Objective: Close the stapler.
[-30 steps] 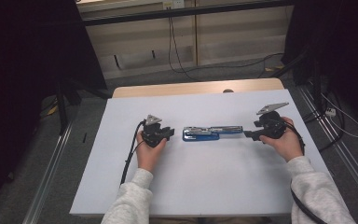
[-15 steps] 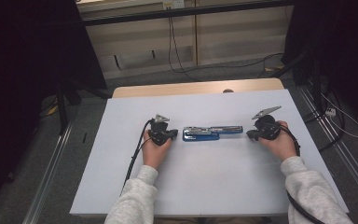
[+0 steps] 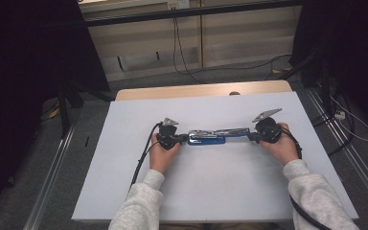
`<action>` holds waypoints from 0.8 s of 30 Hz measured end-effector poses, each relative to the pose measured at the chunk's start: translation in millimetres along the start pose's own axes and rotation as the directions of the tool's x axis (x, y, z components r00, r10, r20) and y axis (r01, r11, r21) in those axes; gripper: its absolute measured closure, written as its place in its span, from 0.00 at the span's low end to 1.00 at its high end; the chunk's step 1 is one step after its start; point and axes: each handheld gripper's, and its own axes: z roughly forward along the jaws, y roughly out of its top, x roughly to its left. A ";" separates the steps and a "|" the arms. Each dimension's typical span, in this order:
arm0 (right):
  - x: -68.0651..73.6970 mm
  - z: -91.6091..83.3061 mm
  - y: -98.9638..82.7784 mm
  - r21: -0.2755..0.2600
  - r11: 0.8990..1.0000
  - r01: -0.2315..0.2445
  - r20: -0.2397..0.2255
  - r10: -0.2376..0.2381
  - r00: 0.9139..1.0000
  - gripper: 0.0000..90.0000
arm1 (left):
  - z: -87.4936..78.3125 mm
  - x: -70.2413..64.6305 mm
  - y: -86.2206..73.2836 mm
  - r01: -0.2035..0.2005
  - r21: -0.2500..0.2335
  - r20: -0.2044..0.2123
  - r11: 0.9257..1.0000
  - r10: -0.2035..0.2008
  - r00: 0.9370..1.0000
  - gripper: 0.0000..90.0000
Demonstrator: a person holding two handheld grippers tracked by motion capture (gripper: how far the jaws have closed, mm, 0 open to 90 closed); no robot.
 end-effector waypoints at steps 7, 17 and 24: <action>2.2 -3.3 4.5 -0.043 0.999 0.001 -0.011 -0.001 1.000 0.97 | 0.5 0.7 0.1 0.006 0.000 0.014 1.000 -0.006 1.000 1.00; 6.1 -4.2 6.6 -0.076 0.997 -0.017 -0.032 0.015 0.999 0.80 | -0.3 1.8 0.4 0.016 -0.006 0.009 1.000 -0.016 1.000 0.95; 9.3 -5.2 4.8 -0.100 0.993 -0.067 -0.092 0.058 0.994 0.53 | -11.7 5.4 -0.5 0.032 -0.012 -0.011 0.999 -0.032 0.999 0.66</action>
